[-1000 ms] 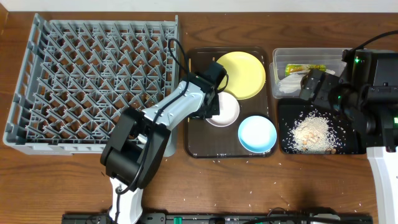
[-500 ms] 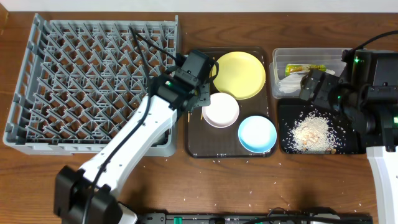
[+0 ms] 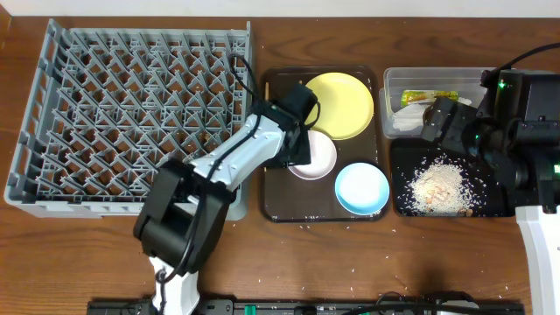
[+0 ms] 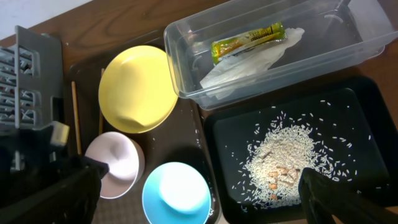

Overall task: Sort waste into correct bins and load items into the dishwasher
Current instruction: 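Lift pink bowl with left gripper and carry it to dish rack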

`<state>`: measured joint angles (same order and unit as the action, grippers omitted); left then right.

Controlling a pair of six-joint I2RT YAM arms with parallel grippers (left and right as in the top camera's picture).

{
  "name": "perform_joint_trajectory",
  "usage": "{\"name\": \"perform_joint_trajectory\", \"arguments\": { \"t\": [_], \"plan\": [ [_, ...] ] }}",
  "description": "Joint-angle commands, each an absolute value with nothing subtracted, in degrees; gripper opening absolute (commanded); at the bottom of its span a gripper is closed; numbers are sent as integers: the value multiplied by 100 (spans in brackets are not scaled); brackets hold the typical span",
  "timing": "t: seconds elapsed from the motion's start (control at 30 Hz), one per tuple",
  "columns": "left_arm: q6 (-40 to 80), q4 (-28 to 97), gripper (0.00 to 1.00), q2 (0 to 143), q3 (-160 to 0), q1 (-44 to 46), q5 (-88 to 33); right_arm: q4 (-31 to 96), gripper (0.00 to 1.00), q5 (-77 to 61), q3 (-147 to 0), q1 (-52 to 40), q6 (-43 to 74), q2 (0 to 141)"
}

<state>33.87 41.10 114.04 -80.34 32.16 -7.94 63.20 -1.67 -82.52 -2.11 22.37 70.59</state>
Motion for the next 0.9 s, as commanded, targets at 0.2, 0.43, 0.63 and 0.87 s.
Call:
{"name": "perform_joint_trajectory", "arguments": {
  "t": [0.2,0.43,0.63,0.87],
  "plan": [
    [3461,3920,20,11723,-8031,3002,-1649,6322,99,-132,-8226,-152,2290,7057],
    [3430,3972,7,11714,-8031,2620,-2331,6322,99,-132,-8226,-152,2290,7057],
    [2993,3997,7,11251,-8034,2512,-2606,6322,99,-132,-8226,-152,2290,7057],
    [2742,4215,8,9638,-8034,2432,-1555,6322,99,-132,-8226,-152,2290,7057]
  ]
}}
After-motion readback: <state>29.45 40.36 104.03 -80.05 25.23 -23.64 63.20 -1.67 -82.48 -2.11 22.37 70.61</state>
